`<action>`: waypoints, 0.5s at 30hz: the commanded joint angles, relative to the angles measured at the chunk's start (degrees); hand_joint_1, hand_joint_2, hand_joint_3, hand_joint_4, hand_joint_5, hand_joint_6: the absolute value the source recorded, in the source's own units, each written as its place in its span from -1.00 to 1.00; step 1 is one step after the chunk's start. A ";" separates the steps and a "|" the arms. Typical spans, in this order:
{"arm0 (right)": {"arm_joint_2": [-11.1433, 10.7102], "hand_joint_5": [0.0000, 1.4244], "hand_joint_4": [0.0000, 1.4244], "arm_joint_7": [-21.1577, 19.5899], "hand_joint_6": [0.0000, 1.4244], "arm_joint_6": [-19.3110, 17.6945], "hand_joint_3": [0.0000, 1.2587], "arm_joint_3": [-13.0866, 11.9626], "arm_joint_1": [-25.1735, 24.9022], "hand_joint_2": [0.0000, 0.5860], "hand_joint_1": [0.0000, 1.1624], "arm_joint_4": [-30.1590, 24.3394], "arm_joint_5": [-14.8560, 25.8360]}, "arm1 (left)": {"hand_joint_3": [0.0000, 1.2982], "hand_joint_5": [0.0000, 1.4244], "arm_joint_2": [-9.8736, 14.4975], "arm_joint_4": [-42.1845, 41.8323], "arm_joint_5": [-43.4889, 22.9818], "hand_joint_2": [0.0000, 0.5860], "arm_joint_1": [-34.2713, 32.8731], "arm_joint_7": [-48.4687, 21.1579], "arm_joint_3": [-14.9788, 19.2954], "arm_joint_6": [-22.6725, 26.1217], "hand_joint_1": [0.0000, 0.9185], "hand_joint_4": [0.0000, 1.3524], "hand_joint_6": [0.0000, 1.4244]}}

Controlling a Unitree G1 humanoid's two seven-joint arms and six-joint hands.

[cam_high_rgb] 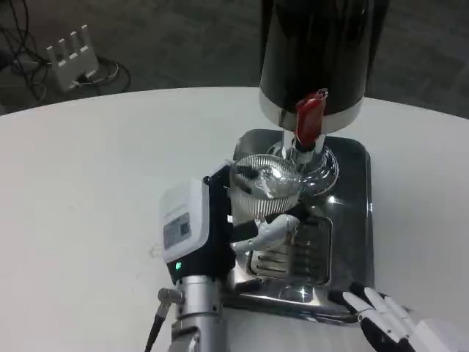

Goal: Grasp the cup under the faucet to collect the drink, then remove the cup.

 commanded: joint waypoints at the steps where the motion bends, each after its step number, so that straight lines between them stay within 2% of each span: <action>1: -0.09 -1.00 -1.00 -0.44 -1.00 -0.30 -0.85 -0.45 0.41 0.55 -0.27 0.07 0.74 | 0.24 0.59 -0.01 0.76 -0.25 -0.92 -0.69 -2.91 -1.19 0.61 0.15 0.43 0.78; 8: -0.17 -1.00 -1.00 -0.67 -1.00 -0.52 -0.85 -1.48 0.78 0.55 -0.27 0.04 1.69 | 0.24 0.59 0.47 -0.22 1.67 -0.93 -0.79 -2.69 -4.58 0.34 0.14 0.42 0.78; 15: 0.09 -1.00 -1.00 -1.20 -1.00 -0.86 -0.85 -1.22 0.85 0.55 -0.27 0.08 1.85 | 0.22 0.59 1.44 -1.11 1.01 -0.93 0.04 -2.86 -5.47 0.00 0.13 0.40 0.78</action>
